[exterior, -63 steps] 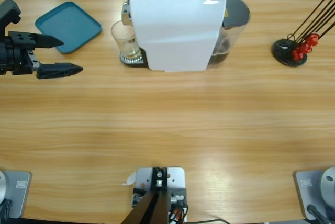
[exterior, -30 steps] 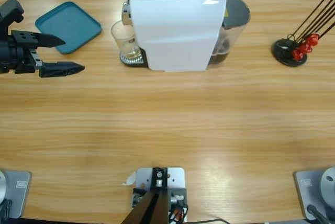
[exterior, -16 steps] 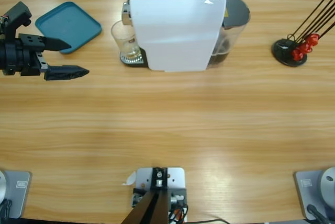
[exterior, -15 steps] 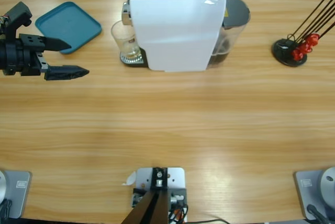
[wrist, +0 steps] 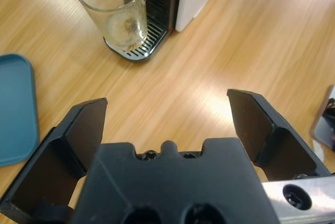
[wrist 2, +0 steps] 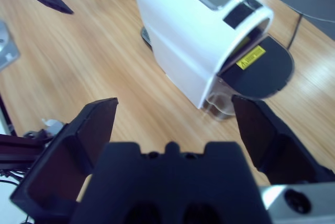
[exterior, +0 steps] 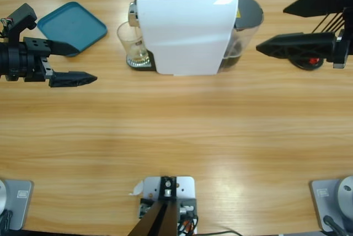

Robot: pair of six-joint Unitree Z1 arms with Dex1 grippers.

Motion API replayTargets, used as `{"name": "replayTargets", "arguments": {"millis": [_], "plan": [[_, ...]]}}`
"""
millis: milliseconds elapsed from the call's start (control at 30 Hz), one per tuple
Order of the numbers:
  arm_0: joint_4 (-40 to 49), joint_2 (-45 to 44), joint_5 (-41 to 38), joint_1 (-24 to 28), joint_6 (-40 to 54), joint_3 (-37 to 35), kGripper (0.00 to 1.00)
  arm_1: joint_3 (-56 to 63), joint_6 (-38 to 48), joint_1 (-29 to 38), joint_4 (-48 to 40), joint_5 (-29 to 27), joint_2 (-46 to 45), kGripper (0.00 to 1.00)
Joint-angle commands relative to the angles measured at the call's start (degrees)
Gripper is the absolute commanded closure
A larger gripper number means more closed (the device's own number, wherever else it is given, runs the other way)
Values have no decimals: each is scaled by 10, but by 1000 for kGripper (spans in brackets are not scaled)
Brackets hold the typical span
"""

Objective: Pour coffee

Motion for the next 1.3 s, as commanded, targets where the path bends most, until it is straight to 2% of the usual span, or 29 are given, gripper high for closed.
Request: {"name": "replayTargets", "arguments": {"millis": [33,233,500,1067,1300], "plan": [[-4,13,-9,-7,6,-3,0,47,-19,6,-8,66,13,0],[-1,15,-16,-6,16,10,0,73,-19,6,-4,30,-16,0],[1,14,-25,-7,16,7,0,84,-6,6,11,10,-50,0],[-17,50,-19,-6,52,5,0,82,-6,6,17,11,-47,4],[-17,35,-17,-7,59,7,0,82,-5,6,29,12,-55,4]]}}
